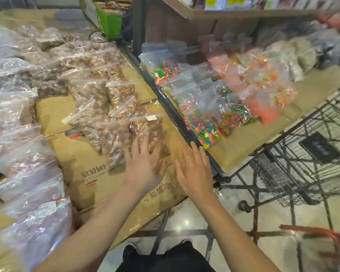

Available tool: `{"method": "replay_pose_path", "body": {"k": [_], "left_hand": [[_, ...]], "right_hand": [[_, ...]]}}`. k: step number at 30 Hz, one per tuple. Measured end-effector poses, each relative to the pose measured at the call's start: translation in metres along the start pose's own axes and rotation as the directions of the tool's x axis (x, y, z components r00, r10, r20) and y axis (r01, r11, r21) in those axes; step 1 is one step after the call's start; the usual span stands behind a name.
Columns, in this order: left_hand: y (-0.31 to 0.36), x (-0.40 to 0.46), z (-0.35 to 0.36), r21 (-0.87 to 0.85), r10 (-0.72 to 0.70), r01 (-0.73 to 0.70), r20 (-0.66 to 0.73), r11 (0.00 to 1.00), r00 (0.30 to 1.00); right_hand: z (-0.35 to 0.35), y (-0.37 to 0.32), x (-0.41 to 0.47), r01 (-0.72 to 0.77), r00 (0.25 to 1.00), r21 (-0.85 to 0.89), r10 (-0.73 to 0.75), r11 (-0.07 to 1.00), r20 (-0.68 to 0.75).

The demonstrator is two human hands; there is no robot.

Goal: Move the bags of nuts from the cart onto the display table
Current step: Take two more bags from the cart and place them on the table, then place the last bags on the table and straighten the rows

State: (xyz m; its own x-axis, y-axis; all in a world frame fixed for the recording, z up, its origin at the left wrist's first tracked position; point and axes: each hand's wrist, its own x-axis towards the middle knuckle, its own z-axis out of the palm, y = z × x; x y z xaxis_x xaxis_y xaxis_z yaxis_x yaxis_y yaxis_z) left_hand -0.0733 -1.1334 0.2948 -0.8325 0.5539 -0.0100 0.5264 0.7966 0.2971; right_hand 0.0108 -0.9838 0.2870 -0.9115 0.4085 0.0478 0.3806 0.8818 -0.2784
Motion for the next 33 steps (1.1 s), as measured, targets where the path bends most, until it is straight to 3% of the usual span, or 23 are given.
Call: {"method": "replay_pose_path", "body": {"k": [12,18,24,33], "left_hand": [[0.186,0.028,0.067,0.032,0.308,-0.311,0.073,0.950,0.949],[0.284,0.044,0.103,0.081,0.354,-0.374,0.193,0.924,0.915],[0.376,0.059,0.135,0.044,0.444,-0.463,0.218,0.885,0.869],[0.465,0.119,0.178,0.044,0.529,-0.562,0.285,0.826,0.799]], "right_hand": [[-0.049,0.176,-0.060,-0.336,0.940,0.006,0.336,0.942,-0.062],[-0.067,0.274,-0.084,-0.420,0.906,0.071,0.423,0.905,-0.024],[-0.089,0.354,-0.103,-0.507,0.860,0.060,0.509,0.860,-0.037],[-0.097,0.448,-0.077,-0.632,0.772,0.096,0.635,0.769,-0.011]]}}
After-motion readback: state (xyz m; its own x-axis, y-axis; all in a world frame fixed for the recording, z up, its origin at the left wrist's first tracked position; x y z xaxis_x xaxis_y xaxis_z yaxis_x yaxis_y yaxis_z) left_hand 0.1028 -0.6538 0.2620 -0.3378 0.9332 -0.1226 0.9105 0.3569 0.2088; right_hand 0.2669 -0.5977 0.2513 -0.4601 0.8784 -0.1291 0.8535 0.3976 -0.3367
